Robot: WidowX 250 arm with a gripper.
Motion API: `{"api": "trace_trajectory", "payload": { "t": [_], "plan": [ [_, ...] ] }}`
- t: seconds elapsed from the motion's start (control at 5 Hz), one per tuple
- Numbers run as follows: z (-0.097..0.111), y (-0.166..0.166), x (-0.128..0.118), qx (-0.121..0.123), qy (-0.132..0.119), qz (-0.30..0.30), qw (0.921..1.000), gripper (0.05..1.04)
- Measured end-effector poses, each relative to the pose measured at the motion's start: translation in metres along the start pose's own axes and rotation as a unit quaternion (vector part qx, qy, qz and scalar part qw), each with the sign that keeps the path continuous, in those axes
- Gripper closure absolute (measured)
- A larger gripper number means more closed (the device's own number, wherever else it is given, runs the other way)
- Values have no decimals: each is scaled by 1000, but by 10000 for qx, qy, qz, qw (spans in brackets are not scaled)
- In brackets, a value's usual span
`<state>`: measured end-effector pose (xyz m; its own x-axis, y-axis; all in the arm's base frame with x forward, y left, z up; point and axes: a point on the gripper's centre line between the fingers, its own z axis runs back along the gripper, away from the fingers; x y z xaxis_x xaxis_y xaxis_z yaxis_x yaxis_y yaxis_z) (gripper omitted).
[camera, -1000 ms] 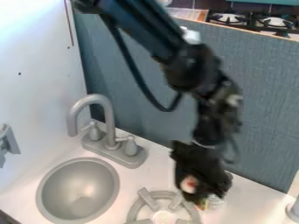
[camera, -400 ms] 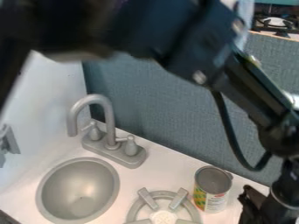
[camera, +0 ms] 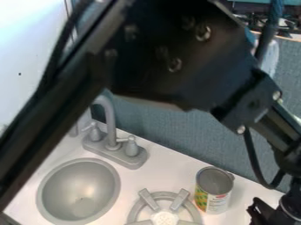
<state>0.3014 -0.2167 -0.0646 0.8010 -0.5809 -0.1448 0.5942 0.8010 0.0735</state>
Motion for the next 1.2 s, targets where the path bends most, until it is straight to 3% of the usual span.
{"api": "trace_trajectory", "payload": {
  "t": [0.4,0.8,1.0,1.2],
  "plan": [
    [-9,-23,3,-210,8,-335,9992,497],
    [-18,-27,10,-224,116,-327,9991,497],
    [-21,-25,9,-156,76,-221,9996,413],
    [-19,-20,5,-33,-57,-122,9999,121]
  ]
}}
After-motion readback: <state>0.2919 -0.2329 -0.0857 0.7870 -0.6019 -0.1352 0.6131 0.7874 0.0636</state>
